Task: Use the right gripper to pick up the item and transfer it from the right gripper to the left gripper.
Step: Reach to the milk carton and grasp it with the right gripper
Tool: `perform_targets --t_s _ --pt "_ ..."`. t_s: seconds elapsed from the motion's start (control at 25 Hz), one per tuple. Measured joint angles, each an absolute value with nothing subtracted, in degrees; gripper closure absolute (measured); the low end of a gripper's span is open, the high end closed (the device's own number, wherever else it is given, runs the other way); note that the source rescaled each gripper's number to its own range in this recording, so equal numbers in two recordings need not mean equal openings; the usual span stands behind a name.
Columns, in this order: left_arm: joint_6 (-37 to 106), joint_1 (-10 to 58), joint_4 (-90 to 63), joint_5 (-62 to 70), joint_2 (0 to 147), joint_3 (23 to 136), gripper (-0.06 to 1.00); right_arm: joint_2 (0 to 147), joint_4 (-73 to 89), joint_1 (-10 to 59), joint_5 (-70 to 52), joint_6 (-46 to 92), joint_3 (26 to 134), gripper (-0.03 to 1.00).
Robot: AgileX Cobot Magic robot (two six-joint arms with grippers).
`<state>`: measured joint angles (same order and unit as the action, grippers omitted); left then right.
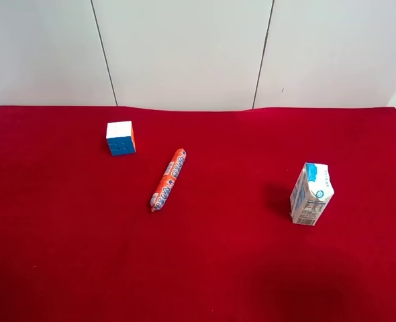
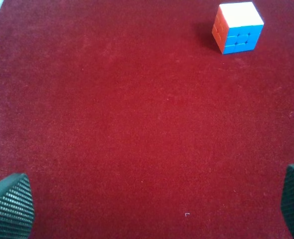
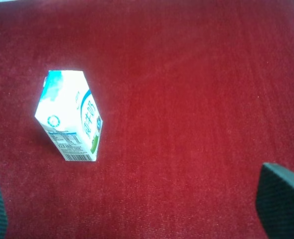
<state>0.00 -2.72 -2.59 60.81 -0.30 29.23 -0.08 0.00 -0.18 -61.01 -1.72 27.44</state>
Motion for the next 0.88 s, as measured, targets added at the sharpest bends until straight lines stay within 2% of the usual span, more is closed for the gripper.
perform_targets --t_s 0.28,0.68,0.88 --pt "0.00 -2.72 -2.59 60.81 -0.30 29.23 -0.06 1.85 1.45 -0.18 -61.51 -1.72 29.29 -0.02" --pt "0.00 -2.72 -2.59 60.81 -0.30 29.23 -0.06 32.99 3.23 0.00 -64.51 -1.72 45.34 -0.02" --pt "0.00 -2.72 -2.59 60.81 -0.30 29.23 -0.06 47.35 3.23 4.93 -64.87 -2.19 53.51 -0.02"
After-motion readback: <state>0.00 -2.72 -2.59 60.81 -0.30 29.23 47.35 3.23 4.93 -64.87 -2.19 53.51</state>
